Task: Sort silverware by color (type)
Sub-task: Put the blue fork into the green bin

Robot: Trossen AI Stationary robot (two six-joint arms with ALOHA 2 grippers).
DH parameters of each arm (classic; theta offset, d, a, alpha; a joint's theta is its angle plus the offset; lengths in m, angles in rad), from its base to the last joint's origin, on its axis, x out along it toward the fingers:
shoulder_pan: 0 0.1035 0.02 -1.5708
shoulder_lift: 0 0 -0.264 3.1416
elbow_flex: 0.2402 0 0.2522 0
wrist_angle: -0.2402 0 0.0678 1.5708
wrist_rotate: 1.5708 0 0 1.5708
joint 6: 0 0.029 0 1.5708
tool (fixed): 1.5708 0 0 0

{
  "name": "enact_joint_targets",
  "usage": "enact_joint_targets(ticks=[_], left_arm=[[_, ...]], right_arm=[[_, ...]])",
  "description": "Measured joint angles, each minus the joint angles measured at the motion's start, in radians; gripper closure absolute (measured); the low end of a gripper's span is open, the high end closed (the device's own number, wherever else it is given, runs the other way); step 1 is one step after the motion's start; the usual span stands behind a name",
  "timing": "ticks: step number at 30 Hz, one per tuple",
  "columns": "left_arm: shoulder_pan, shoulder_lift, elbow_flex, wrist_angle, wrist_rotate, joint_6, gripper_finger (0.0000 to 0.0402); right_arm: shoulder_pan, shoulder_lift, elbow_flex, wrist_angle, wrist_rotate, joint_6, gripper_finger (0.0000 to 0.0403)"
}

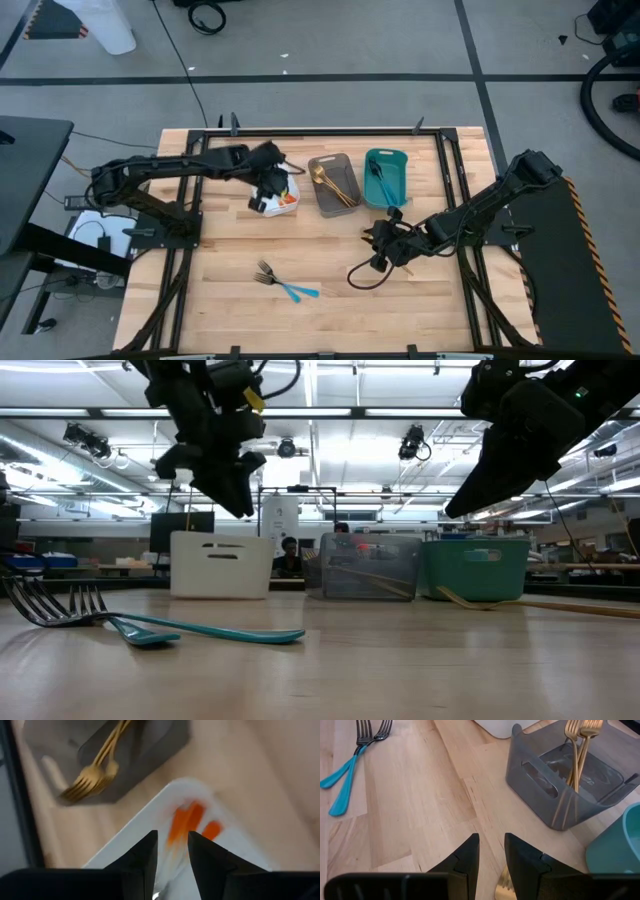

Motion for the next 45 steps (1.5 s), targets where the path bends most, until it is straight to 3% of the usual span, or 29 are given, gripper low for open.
enact_joint_targets(ticks=[8,18,22,27,45], left_arm=[[-0.171,0.000,0.000,0.021,0.000,-0.085,0.0285],[-0.342,0.004,0.000,0.024,-0.002,-0.331,0.0285],[-0.404,0.014,-0.001,0.022,-0.075,-0.390,0.0285],[-0.473,0.030,-0.001,0.038,-0.153,-0.462,0.0285],[-0.668,0.177,0.000,0.141,-0.158,-0.729,0.0285]], right_arm=[[0.000,0.000,0.000,0.010,0.003,-0.001,0.0300],[0.000,0.000,0.000,0.011,0.004,-0.003,0.0300],[0.000,0.000,0.000,0.015,0.004,-0.003,0.0300],[-0.001,0.000,0.000,0.016,0.013,-0.004,0.0300],[-0.001,0.000,0.000,0.037,0.027,-0.031,0.0300]])
